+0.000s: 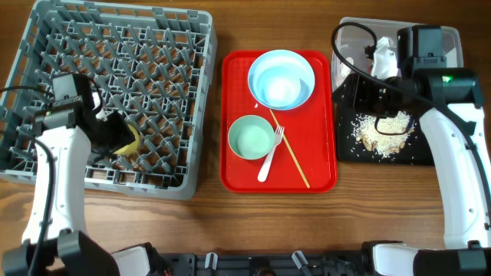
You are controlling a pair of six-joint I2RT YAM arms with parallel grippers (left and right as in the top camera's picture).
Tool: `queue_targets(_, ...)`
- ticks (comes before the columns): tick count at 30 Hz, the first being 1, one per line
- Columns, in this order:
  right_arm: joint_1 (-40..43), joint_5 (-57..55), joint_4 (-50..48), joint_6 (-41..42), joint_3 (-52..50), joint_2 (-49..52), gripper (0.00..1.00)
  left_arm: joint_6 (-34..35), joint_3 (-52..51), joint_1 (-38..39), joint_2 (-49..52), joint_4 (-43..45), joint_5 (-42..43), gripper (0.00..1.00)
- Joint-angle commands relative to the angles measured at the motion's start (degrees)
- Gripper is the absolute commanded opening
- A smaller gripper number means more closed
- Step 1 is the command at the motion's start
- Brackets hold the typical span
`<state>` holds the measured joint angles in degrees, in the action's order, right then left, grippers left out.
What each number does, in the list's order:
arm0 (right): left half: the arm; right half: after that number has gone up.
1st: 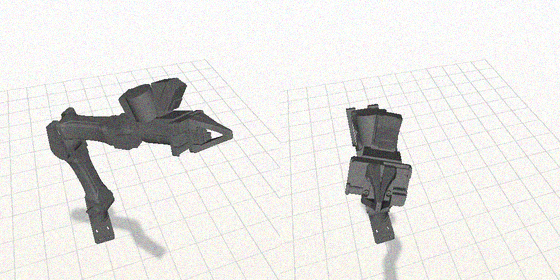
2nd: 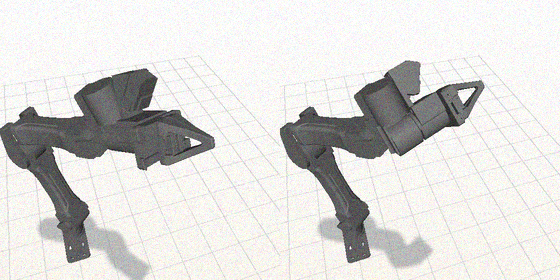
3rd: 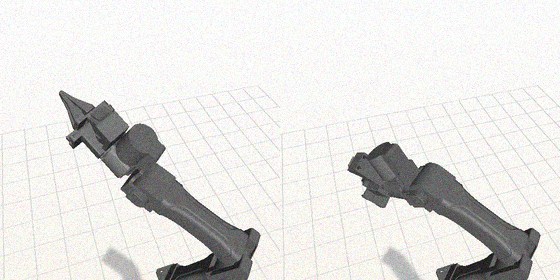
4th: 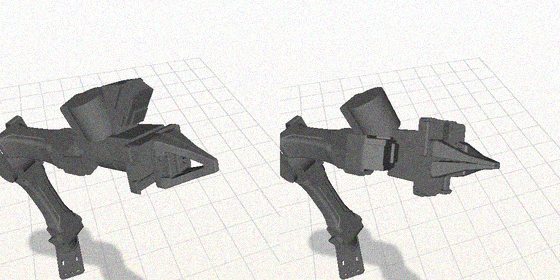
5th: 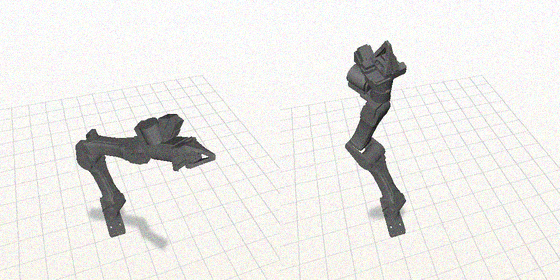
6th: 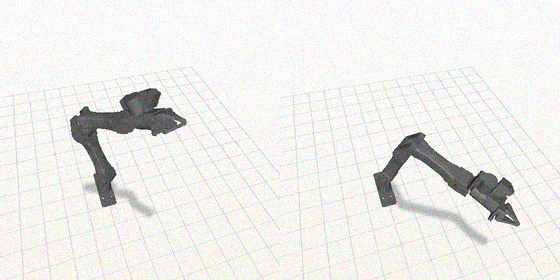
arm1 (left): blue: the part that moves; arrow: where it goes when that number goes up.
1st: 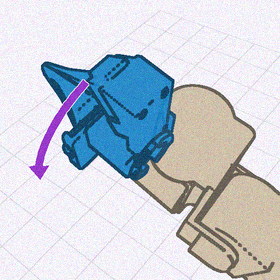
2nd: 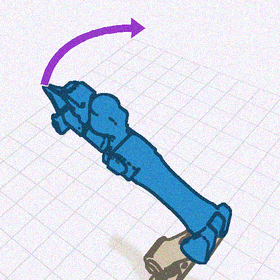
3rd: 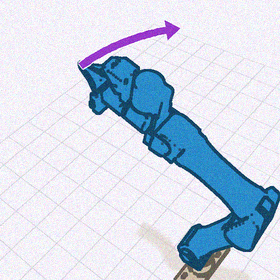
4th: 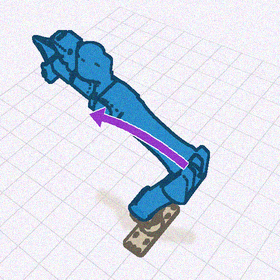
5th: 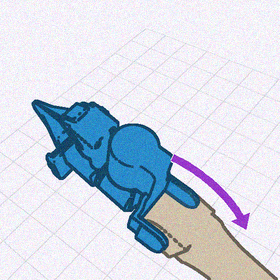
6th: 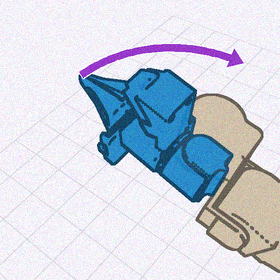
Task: Sort waste into correct bins and load items into the dishwasher rack
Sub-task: 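Place the yellow cup into the dish rack with the left gripper, then grasp the green bowl on the tray with the left gripper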
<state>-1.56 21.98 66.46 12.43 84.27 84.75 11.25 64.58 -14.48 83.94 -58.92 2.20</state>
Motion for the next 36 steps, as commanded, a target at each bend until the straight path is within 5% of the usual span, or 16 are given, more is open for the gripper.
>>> queue_targets(1,0.0,-0.6,0.1,-0.9,1.3,-0.6,0.52,-0.3,0.7,-0.3,1.4,1.1,-0.1,0.73)
queue_targets(2,0.0,-0.6,0.2,-0.9,1.3,-0.6,0.52,-0.3,0.7,-0.3,1.4,1.6,-0.1,1.00)
queue_targets(5,0.0,-0.6,0.7,-0.9,1.3,-0.6,0.61,-0.3,0.7,-0.3,1.0,3.1,1.2,1.00)
queue_targets(10,0.0,-0.6,1.6,-0.9,1.3,-0.6,0.98,-0.3,6.4,-0.2,-2.0,3.6,8.0,1.00)
queue_targets(14,0.0,-1.3,2.4,-0.8,1.3,-0.7,1.00,-0.3,10.4,4.2,-6.9,8.7,11.5,1.00)
queue_targets(18,2.4,-17.1,6.3,4.0,3.3,-2.3,1.00,-0.3,10.4,18.5,-8.9,14.4,11.5,1.00)
queue_targets(21,6.3,-17.1,6.2,4.3,3.9,-4.0,1.00,-0.1,10.4,26.1,-7.6,14.3,14.3,1.00)
queue_targets(29,14.0,-17.1,7.2,6.9,3.7,-4.0,1.00,-0.1,10.4,46.2,9.8,19.8,14.3,0.95)
queue_targets(36,14.0,-17.1,7.1,6.8,0.4,-3.9,1.00,-0.1,10.4,53.9,23.9,22.1,8.6,0.85)
